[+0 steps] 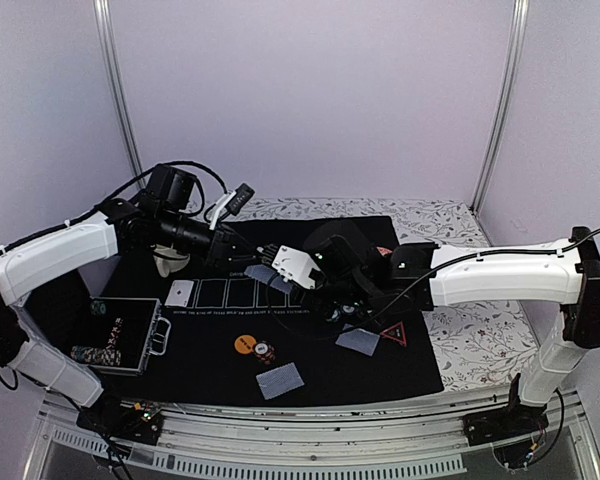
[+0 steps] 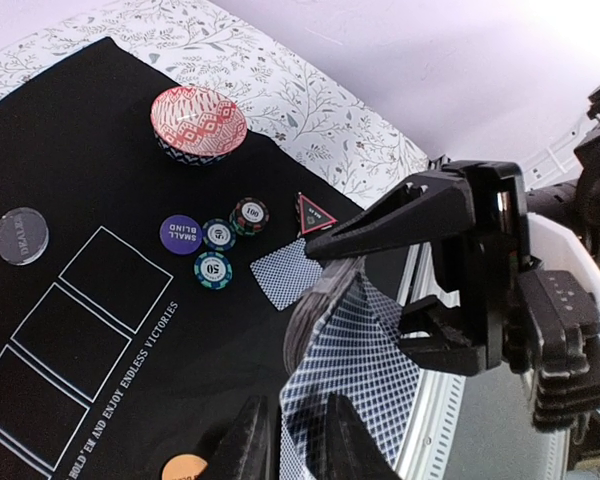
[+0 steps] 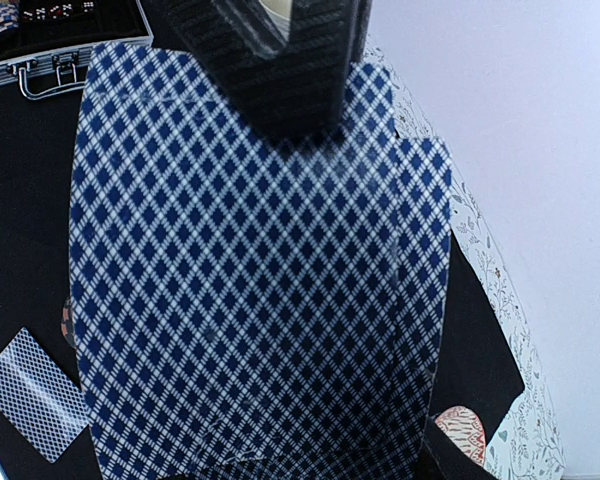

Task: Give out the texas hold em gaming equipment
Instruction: Pick up the poker card from the face-down deck piles.

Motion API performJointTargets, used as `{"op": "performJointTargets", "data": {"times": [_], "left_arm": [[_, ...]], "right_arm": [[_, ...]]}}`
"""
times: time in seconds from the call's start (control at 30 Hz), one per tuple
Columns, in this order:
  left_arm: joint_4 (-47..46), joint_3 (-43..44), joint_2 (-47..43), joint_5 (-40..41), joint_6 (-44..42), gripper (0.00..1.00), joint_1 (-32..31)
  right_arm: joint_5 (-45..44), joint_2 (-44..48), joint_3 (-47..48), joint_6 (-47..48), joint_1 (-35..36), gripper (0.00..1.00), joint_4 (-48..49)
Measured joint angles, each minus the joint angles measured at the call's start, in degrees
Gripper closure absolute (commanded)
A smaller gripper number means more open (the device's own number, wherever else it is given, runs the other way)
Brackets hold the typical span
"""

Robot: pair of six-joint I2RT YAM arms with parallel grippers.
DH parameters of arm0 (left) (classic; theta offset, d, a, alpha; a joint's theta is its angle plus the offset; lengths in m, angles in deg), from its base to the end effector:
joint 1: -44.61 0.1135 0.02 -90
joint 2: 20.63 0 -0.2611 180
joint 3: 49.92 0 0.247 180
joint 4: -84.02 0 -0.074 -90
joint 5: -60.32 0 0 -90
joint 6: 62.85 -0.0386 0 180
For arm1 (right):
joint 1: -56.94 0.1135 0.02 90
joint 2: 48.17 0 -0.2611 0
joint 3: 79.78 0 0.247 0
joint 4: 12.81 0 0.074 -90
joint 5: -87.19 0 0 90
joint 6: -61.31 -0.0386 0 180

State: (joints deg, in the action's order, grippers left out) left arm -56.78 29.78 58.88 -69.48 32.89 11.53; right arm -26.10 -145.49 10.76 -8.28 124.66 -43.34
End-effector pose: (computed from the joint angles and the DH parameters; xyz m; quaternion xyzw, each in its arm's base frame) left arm 0.2379 -0.1844 0.3058 0.3429 0.7901 -0.4243 0.2796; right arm 0.1603 0.3510 0.2770 -0.5460 0.6930 0.0087 0.4707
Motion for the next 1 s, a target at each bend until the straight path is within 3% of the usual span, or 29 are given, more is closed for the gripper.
{"op": "performJointTargets", "data": {"times": [0.13, 0.43, 0.57, 1.0], "left_arm": [[0.7, 0.0, -0.1, 0.0, -0.2, 0.87, 0.0], [2.3, 0.0, -1.2, 0.0, -0.4, 0.9, 0.1], [2.7, 0.3, -1.6, 0.0, -0.5, 1.0, 0.2], [3.1, 1.0, -3.0, -2.1, -1.0, 1.0, 0.2]], "right_arm": [[0.0, 0.0, 0.0, 0.0, 0.0, 0.47, 0.0], [0.0, 0.0, 0.0, 0.0, 0.0, 0.47, 0.0], [0.0, 0.0, 0.0, 0.0, 0.0, 0.47, 0.0], [0.0, 0.0, 0.0, -0.1, 0.0, 0.48, 0.0]]}}
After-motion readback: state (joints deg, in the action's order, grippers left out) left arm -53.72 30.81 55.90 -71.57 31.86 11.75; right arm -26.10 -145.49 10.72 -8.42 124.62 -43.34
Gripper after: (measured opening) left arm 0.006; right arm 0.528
